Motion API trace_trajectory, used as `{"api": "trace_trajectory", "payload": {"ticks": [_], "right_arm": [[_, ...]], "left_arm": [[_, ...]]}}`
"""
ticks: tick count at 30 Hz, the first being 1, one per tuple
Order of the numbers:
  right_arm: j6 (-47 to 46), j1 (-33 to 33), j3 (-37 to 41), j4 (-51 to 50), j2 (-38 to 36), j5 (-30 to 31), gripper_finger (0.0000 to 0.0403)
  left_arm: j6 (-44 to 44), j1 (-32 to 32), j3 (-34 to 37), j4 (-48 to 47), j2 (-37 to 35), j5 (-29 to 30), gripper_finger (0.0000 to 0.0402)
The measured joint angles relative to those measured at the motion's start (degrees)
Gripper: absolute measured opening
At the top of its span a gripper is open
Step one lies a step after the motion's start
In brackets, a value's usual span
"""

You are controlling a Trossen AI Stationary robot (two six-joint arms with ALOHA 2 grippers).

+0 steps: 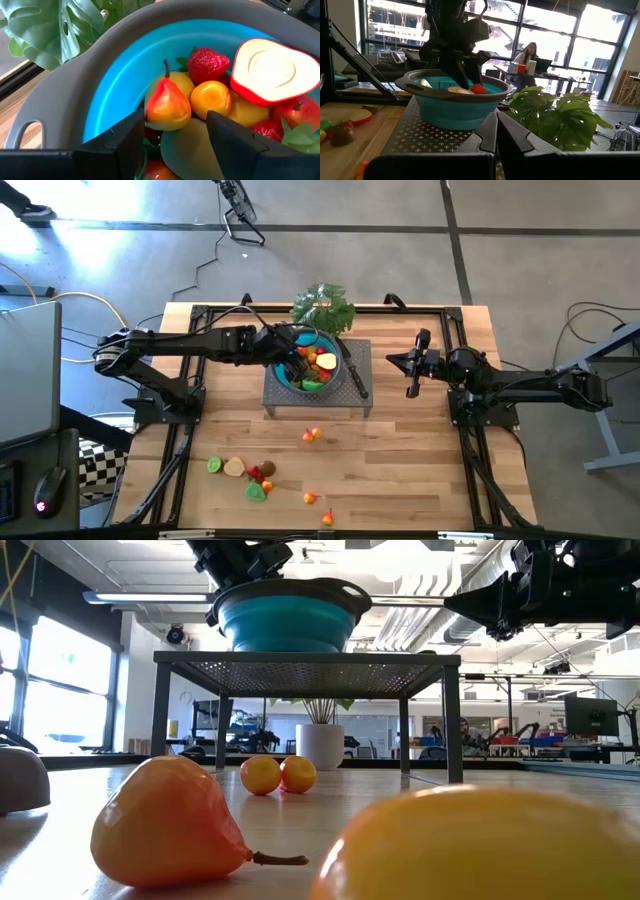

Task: Pick & Place Fruit
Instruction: Put the strawberry into the blue strainer bowl on the shelf, then put the kiwi into the blue strainer bowl on the shelf

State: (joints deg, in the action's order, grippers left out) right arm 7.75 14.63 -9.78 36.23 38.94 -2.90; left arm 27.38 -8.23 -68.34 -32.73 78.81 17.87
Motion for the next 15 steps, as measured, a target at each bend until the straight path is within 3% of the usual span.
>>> {"api": "trace_trajectory", "payload": {"ticks": [5, 15], "right_arm": [[0.0, 0.0, 0.0, 0.0, 0.0, 0.0, 0.0002], [1.0, 0.0, 0.0, 0.0, 0.0, 0.0, 0.0002]], "left_arm": [[0.1, 0.0, -1.0, -1.1, -0.1, -2.5, 0.0212], [-1.5, 0.0, -13.4, -13.0, -0.4, -4.7, 0.0212]]}}
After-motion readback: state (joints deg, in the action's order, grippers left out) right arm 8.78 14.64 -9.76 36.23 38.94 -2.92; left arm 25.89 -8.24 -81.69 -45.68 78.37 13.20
